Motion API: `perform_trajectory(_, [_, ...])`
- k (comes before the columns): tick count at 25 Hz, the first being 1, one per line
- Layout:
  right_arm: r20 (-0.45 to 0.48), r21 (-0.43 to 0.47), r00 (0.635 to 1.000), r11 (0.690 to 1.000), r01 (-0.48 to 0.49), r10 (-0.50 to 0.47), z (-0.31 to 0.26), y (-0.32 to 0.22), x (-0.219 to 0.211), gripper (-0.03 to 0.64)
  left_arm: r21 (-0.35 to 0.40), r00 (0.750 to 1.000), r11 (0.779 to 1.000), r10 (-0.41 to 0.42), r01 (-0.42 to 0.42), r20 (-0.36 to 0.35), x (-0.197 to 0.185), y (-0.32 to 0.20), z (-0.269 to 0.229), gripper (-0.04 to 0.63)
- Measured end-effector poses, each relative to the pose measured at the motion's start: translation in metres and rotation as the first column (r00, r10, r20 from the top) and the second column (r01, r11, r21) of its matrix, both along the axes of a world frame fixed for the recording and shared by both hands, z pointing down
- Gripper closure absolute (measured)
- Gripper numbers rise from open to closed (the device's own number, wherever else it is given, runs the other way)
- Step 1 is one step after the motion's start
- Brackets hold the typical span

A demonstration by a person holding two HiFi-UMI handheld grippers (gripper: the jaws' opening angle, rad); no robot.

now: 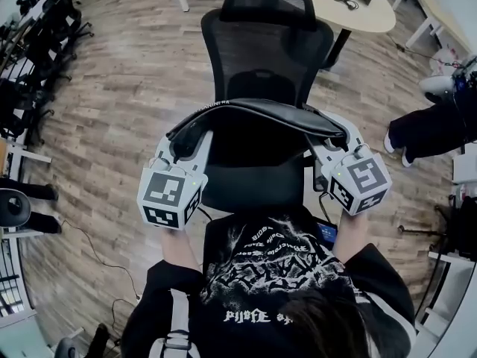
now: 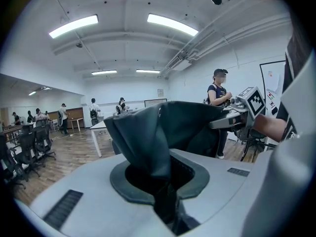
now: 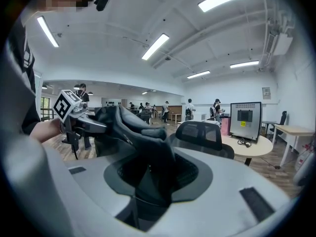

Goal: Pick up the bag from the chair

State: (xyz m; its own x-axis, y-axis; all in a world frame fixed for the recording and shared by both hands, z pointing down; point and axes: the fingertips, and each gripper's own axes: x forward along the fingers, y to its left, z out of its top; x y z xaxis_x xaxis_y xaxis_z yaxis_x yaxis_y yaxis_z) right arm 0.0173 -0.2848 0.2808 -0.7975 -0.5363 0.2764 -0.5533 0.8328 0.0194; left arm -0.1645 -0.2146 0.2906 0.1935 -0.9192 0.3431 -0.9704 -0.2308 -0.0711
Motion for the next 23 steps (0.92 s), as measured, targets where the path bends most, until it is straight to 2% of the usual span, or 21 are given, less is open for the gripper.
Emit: perform_trajectory(23, [-0.052,0.010,0.999,1.000,-0.009,0.010,0.018,0.003,-0.018,0.471,-0.012,0.999,1.000,-0.026,0.025,-0.030,-0.018,0.004,0.024,0.535])
